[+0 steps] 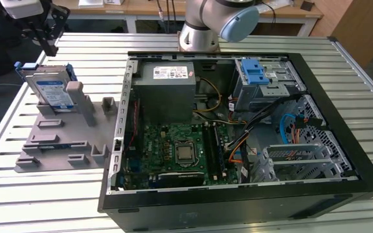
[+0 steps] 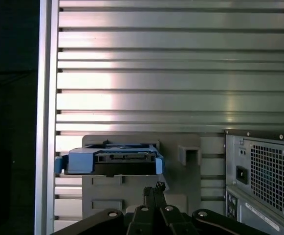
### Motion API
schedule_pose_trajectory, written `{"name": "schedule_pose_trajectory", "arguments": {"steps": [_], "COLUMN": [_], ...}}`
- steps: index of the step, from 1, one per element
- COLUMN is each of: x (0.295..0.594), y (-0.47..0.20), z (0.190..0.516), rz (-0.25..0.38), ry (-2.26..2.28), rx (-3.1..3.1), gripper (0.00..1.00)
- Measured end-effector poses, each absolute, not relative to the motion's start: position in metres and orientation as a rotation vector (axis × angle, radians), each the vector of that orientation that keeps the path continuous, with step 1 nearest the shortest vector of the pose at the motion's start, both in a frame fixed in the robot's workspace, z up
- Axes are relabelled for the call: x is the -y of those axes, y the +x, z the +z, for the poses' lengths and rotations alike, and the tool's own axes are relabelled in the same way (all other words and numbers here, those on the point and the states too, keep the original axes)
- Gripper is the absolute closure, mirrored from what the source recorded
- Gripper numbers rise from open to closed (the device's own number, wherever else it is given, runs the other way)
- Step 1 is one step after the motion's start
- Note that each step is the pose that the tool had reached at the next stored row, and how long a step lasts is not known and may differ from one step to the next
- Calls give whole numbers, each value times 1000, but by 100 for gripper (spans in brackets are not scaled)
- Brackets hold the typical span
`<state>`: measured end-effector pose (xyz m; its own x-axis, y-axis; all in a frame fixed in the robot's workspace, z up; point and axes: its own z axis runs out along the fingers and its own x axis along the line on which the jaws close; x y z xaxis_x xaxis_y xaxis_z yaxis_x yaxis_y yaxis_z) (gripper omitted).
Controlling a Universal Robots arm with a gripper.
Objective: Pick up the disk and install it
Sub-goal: 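Reach for the disk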
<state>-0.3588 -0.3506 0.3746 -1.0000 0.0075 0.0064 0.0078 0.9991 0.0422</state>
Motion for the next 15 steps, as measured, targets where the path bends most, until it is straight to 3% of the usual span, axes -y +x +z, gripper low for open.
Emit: {"name": "schedule_pose_trajectory", "arguments": {"steps": [15], "x": [343], "y": [-393], "z": [370], "rz": [-66], "ry": [-12], "rx": [3134], "gripper": [89]}}
